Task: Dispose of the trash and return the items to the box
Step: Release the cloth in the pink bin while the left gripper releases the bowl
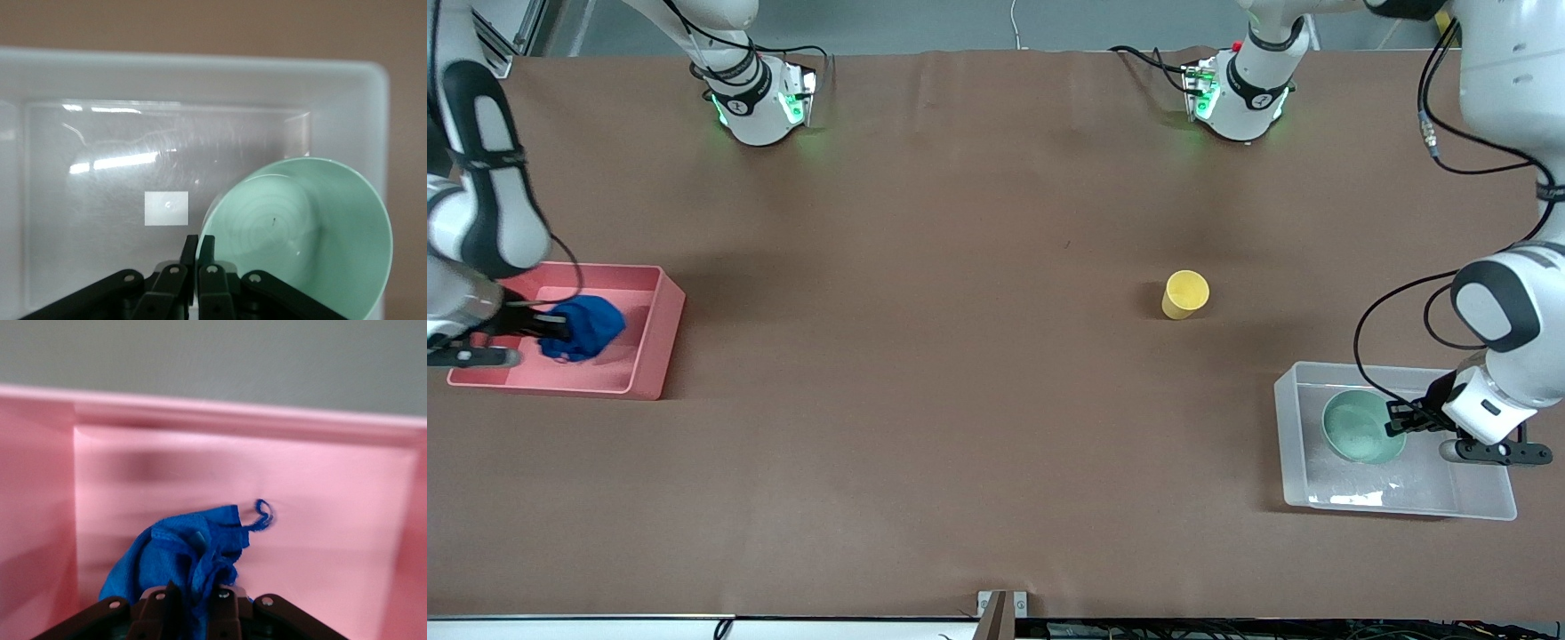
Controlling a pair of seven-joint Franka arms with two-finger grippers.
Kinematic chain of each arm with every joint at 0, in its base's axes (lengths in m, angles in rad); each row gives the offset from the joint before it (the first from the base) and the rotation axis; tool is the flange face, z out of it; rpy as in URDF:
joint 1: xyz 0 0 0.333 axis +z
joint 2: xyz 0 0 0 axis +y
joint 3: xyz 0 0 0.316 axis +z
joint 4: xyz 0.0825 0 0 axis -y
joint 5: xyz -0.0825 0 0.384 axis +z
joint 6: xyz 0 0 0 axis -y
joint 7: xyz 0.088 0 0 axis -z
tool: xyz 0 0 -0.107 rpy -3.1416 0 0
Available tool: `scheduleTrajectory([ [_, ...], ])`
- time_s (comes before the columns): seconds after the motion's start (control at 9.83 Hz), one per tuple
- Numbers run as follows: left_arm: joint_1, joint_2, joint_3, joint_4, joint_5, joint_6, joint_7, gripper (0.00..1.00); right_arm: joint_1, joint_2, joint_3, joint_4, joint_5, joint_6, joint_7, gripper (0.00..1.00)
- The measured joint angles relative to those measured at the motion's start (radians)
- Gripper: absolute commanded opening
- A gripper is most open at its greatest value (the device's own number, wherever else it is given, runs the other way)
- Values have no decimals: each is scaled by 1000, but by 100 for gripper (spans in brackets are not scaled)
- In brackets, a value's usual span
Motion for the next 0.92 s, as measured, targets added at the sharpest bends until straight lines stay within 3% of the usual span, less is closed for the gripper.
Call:
scheduleTrajectory([
  [0.1, 2, 33, 3, 2, -6, 9, 9, 1, 0, 33, 2, -1, 0, 11, 0, 100],
  [0.2, 2, 57, 4, 4, -7, 24, 11, 6, 0, 47, 3, 0, 0, 13, 0, 100],
  [0.31, 2, 73, 5, 5, -7, 39, 12, 35, 1, 48, 5, 6, 0, 14, 0, 100],
  [0.41, 5, 83, 8, 5, -7, 48, 13, 81, 3, 46, 7, 22, 0, 13, 0, 100],
  [0.51, 10, 84, 9, 7, -7, 50, 17, 95, 9, 40, 8, 46, 1, 3, 0, 100],
  [0.71, 15, 77, 11, 28, -7, 51, 19, 100, 26, -17, 9, 127, 1, -122, 8, 100],
  [0.92, 15, 3, 10, 53, 50, 21, 28, 100, 74, -137, 12, 259, 2, -387, 85, 100],
])
